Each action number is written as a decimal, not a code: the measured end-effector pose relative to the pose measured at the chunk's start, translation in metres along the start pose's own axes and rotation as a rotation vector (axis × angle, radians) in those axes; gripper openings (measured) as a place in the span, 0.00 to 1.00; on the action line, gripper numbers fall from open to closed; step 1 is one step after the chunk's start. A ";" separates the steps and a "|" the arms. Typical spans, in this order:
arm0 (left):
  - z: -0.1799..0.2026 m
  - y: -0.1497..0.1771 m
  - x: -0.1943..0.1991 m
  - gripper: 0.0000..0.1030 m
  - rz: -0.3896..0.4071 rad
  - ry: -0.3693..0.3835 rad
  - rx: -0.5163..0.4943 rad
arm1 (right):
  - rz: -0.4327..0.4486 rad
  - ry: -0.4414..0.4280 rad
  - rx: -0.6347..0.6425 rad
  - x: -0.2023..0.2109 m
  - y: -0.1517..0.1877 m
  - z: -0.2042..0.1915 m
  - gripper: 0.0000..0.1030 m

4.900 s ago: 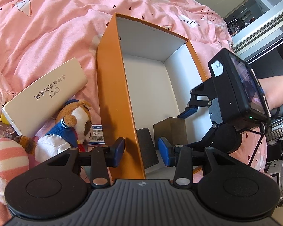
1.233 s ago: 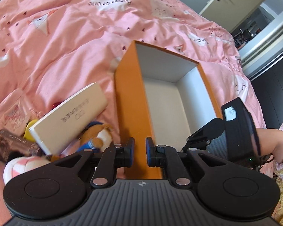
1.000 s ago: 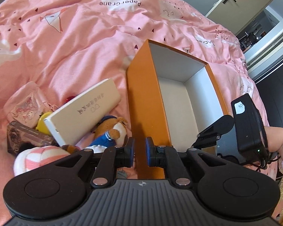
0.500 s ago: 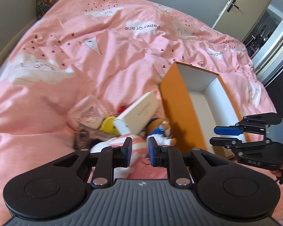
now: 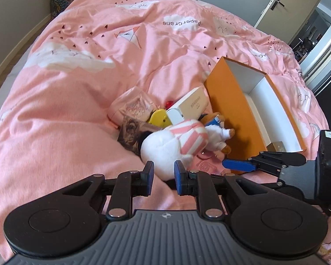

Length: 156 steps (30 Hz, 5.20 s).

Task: Organize objects
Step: 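Move both tools toward the plush toys and items beside the shoebox, then grasp the PHOTO CARD pack with the left tool while the right tool grasps the pink notebook, then carry the card pack and pink notebook into the orange shoebox with both tools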

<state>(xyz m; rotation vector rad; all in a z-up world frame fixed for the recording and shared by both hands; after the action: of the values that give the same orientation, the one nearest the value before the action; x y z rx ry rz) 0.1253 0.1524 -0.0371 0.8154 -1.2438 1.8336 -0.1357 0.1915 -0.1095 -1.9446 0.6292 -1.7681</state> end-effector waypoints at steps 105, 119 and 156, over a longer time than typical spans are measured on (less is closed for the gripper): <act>0.018 0.017 -0.146 0.33 -0.438 -0.151 -1.481 | -0.160 -0.019 -0.246 -0.038 0.010 0.027 0.64; 0.021 0.011 -0.116 0.29 -0.355 -0.216 -1.344 | -0.093 -0.074 -0.330 -0.012 0.002 0.027 0.25; 0.196 -0.043 -0.038 0.24 -0.005 0.311 -0.089 | 0.321 0.287 -0.546 0.209 0.036 0.160 0.17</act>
<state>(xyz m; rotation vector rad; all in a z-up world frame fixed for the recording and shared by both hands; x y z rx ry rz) 0.1986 -0.0308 0.0139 0.4619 -1.1112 1.8061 0.0389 0.0405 0.0219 -1.7678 1.5666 -1.8017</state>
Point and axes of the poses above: each gripper's, at about its wrist camera, not at the fingertips, and x roughly against the way its jaws point, z to its right, y to its underside, the point moved 8 cm from there along -x, roughly the way its jaws point, and after that the axes turned 6 degrees about x, right-handed, at the moved point
